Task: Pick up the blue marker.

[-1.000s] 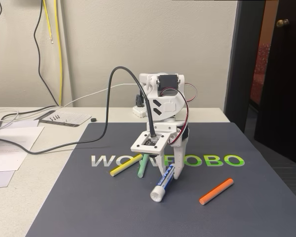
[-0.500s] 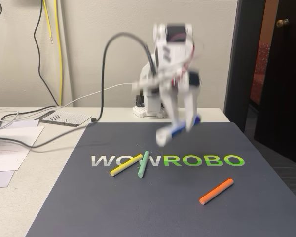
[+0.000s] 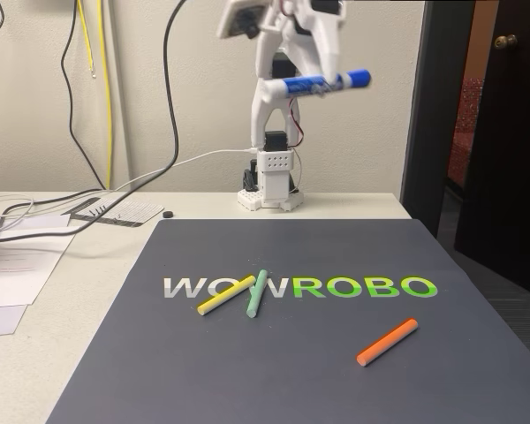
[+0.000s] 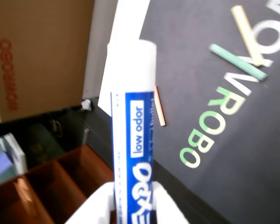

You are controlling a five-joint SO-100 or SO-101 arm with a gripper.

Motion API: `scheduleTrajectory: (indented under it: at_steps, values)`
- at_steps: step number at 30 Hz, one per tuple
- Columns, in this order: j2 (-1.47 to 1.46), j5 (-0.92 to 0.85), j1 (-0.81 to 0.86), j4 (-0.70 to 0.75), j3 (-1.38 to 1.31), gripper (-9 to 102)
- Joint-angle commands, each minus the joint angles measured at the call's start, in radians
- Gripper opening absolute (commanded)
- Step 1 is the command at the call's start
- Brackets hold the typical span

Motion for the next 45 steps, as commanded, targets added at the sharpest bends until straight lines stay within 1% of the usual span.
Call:
scheduleTrajectory:
  at_steps: [1,3,6,10,13,15,20,24,27,31,38,45]
  values:
    - [0.265,0.077,0.017,0.169,0.158,0]
    - [0.394,0.101,0.018,0.121,0.305,0]
    - [0.653,0.14,0.017,-0.058,0.649,0]
    - [1.081,0.147,0.025,-0.327,1.227,0]
    - [1.293,0.138,0.035,-0.445,1.523,0]
    - [1.378,0.138,0.043,-0.492,1.643,0]
    - [1.494,0.169,0.06,-0.558,1.838,0]
    - [1.655,0.172,0.109,-0.617,2.056,0]
    - [1.703,0.167,0.103,-0.669,2.154,0]
    - [1.7,0.133,0.11,-0.695,2.18,0]
    - [1.677,0.137,0.112,-0.746,2.175,0]
    - [1.672,0.14,0.117,-0.762,2.18,0]
